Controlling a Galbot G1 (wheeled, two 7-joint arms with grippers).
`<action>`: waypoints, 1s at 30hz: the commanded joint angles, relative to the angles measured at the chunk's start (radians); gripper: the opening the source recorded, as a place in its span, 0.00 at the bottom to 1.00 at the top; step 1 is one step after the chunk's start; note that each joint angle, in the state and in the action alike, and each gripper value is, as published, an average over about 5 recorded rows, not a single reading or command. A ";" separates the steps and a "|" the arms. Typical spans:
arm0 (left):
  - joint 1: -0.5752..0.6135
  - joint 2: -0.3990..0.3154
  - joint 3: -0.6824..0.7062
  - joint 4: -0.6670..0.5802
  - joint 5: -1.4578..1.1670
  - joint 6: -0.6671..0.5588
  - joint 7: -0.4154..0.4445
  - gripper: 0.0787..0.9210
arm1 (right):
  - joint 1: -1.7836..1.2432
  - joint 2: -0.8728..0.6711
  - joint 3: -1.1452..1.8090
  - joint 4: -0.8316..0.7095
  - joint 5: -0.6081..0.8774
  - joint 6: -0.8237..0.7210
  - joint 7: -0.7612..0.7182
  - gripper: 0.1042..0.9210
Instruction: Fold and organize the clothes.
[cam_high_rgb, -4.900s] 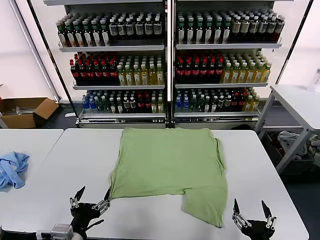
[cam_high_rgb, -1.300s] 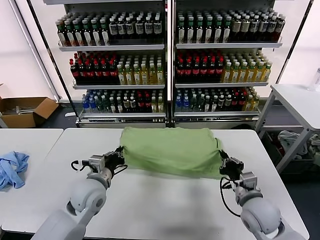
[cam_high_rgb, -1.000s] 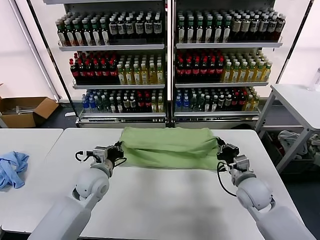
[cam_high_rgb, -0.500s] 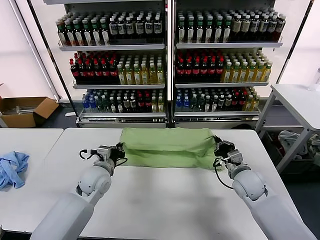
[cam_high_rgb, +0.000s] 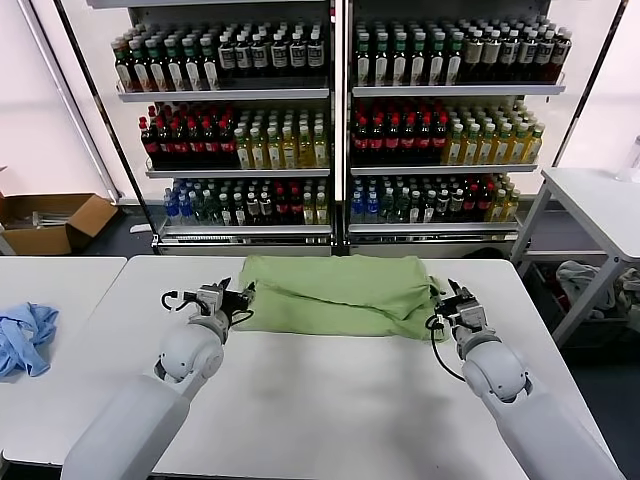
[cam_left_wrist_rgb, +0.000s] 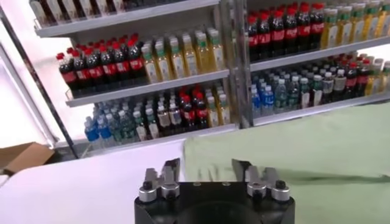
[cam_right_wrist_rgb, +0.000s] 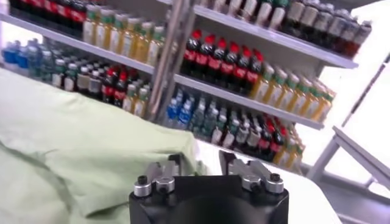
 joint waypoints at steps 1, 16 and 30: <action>0.129 0.053 -0.047 -0.164 -0.017 0.005 0.006 0.71 | -0.156 -0.035 0.063 0.219 0.069 0.001 0.039 0.77; 0.192 0.042 -0.077 -0.058 -0.104 -0.068 0.109 0.88 | -0.432 -0.010 0.265 0.156 0.250 0.181 -0.044 0.88; 0.146 -0.009 -0.087 0.082 -0.105 -0.085 0.106 0.88 | -0.337 0.031 0.209 0.037 0.247 0.197 -0.068 0.81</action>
